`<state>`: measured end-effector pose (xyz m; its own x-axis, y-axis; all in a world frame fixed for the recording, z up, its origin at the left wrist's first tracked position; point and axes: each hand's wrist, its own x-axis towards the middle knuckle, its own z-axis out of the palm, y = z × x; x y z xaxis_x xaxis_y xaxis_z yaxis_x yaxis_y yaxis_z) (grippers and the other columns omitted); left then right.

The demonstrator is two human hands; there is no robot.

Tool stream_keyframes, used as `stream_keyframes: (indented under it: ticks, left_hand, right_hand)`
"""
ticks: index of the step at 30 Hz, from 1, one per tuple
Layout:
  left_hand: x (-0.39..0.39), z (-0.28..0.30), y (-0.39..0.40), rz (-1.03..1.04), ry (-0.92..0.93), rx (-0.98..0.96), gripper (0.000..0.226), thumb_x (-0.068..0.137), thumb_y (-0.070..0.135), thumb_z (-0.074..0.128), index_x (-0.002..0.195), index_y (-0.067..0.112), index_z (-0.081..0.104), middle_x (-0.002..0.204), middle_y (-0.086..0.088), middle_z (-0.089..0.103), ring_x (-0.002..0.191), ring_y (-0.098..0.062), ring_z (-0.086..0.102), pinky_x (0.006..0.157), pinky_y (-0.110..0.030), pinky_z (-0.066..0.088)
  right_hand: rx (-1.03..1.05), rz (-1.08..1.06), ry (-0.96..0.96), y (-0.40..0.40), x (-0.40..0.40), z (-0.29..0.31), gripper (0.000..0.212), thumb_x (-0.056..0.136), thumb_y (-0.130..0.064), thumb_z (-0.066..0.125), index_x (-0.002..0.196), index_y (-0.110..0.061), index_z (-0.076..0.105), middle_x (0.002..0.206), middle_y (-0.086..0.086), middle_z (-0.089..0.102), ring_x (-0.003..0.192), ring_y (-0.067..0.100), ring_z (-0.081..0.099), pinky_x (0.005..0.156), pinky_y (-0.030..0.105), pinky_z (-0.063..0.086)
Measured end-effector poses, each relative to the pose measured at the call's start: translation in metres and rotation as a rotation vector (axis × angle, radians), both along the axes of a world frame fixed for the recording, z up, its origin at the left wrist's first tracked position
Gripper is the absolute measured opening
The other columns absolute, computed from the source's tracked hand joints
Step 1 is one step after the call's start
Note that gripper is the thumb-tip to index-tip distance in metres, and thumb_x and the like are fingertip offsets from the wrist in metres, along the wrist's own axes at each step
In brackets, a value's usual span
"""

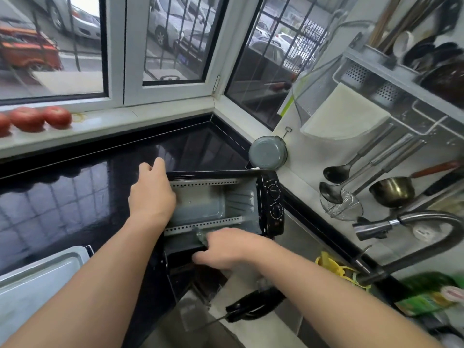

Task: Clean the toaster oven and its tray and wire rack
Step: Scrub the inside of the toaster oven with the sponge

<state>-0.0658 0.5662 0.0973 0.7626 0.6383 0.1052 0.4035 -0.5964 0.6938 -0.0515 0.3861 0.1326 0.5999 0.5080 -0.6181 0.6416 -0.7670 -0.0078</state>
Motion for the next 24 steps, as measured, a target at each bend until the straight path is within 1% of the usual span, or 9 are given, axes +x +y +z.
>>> stream_keyframes:
  ticks: [3,7,10,12,14,16,19,22,24]
  left_hand:
    - [-0.002,0.001,-0.001,0.001,-0.006,-0.008,0.036,0.086,-0.004,0.057,0.106,0.019,0.037,0.106,-0.009,0.039,0.076,-0.041,0.051,0.066,-0.047,0.043]
    - [-0.004,0.003,-0.003,0.009,-0.004,-0.008,0.037,0.086,-0.004,0.055,0.104,0.021,0.035,0.106,-0.007,0.038,0.076,-0.04,0.05,0.067,-0.046,0.042]
    - [-0.006,0.004,-0.003,0.006,-0.011,0.001,0.037,0.086,-0.006,0.054,0.104,0.021,0.035,0.105,-0.006,0.037,0.075,-0.039,0.048,0.067,-0.047,0.041]
    - [-0.007,0.004,-0.004,-0.001,-0.01,-0.008,0.037,0.086,-0.007,0.054,0.107,0.019,0.038,0.107,-0.008,0.039,0.076,-0.04,0.05,0.067,-0.048,0.042]
    - [-0.009,0.005,-0.006,-0.011,-0.005,-0.011,0.037,0.086,-0.007,0.055,0.109,0.017,0.04,0.11,-0.009,0.039,0.077,-0.042,0.051,0.067,-0.048,0.045]
    - [-0.009,0.006,-0.006,-0.006,0.005,-0.008,0.037,0.086,-0.008,0.054,0.111,0.016,0.041,0.111,-0.009,0.04,0.078,-0.042,0.052,0.067,-0.048,0.046]
    - [-0.009,0.004,-0.005,-0.013,-0.006,0.001,0.036,0.086,-0.01,0.05,0.11,0.015,0.041,0.111,-0.01,0.04,0.078,-0.041,0.051,0.068,-0.048,0.042]
    - [-0.008,0.003,-0.004,-0.019,-0.006,0.0,0.037,0.086,-0.01,0.05,0.113,0.014,0.041,0.112,-0.01,0.04,0.08,-0.04,0.05,0.071,-0.048,0.041]
    - [-0.009,0.005,-0.003,-0.029,-0.001,-0.01,0.036,0.087,-0.009,0.052,0.112,0.014,0.04,0.111,-0.009,0.039,0.08,-0.039,0.048,0.071,-0.048,0.041]
  right_hand:
    - [-0.162,-0.103,-0.1,-0.042,0.025,0.014,0.087,0.092,-0.077,0.022,0.134,-0.01,0.057,0.145,0.013,0.053,0.13,0.033,0.052,0.1,0.043,0.045]
    - [0.079,-0.101,0.045,-0.032,0.02,0.003,0.072,0.098,-0.068,0.02,0.13,-0.017,0.058,0.14,0.008,0.056,0.129,0.027,0.051,0.091,0.038,0.039]
    - [0.12,-0.046,0.175,-0.016,0.016,-0.008,0.053,0.103,-0.053,0.028,0.131,-0.018,0.056,0.138,0.004,0.057,0.126,0.022,0.051,0.102,0.039,0.041]
    - [-0.06,0.014,0.057,-0.026,0.033,-0.005,0.033,0.102,-0.022,0.036,0.113,-0.004,0.062,0.111,0.011,0.064,0.104,0.029,0.059,0.089,0.038,0.048]
    - [-0.225,0.023,-0.051,-0.035,0.044,0.002,0.02,0.093,-0.004,0.039,0.091,-0.002,0.059,0.084,0.007,0.056,0.08,0.026,0.056,0.071,0.036,0.048]
    - [-0.158,0.059,-0.009,-0.019,0.032,0.004,0.021,0.096,-0.007,0.037,0.091,-0.004,0.057,0.087,0.006,0.055,0.077,0.023,0.054,0.065,0.03,0.043]
    - [0.113,0.158,0.136,0.027,-0.017,-0.011,0.034,0.098,-0.019,0.039,0.111,-0.001,0.064,0.113,0.017,0.065,0.101,0.033,0.06,0.077,0.032,0.048]
    - [0.2,0.254,0.079,0.042,-0.039,-0.02,0.025,0.095,-0.019,0.042,0.096,-0.007,0.064,0.098,0.016,0.063,0.074,0.029,0.048,0.054,0.029,0.033]
    - [0.163,0.126,-0.011,0.016,-0.025,-0.016,0.026,0.095,-0.017,0.041,0.095,-0.006,0.064,0.106,0.017,0.064,0.075,0.029,0.049,0.06,0.031,0.035]
